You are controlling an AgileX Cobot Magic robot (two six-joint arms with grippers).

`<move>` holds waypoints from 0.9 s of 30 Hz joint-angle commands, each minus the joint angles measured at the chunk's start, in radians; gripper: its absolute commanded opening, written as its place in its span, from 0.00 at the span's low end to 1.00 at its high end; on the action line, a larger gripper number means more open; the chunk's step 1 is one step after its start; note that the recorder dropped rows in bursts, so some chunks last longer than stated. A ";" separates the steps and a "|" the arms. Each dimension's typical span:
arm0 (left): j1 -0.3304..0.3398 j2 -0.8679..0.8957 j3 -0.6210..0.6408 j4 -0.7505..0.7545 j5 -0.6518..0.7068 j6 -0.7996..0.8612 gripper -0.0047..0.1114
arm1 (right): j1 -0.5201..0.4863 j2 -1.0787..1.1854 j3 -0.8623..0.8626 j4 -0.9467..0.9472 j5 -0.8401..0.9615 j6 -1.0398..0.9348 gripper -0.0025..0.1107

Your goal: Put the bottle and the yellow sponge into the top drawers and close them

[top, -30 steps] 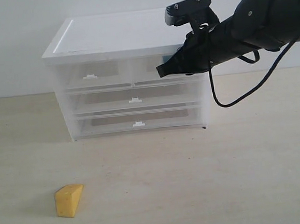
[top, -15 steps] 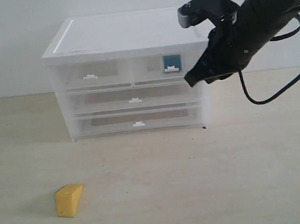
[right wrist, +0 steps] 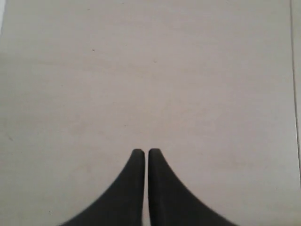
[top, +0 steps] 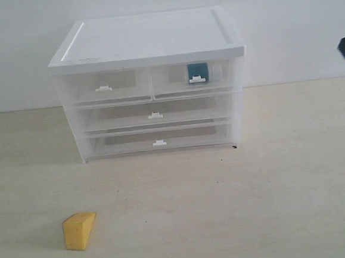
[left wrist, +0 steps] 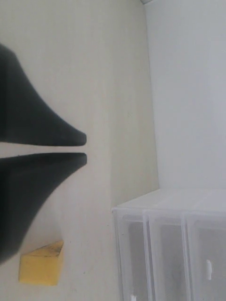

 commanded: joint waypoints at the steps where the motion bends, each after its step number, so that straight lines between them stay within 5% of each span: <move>1: 0.002 -0.004 0.004 -0.009 -0.004 0.001 0.08 | -0.111 -0.096 0.056 0.113 -0.012 -0.021 0.02; 11: 0.002 -0.004 0.004 -0.009 -0.003 0.001 0.08 | -0.125 -0.383 0.366 0.380 -0.350 -0.249 0.02; 27: 0.002 -0.004 0.004 -0.009 -0.005 0.001 0.08 | -0.125 -0.817 0.742 0.436 -0.708 -0.259 0.02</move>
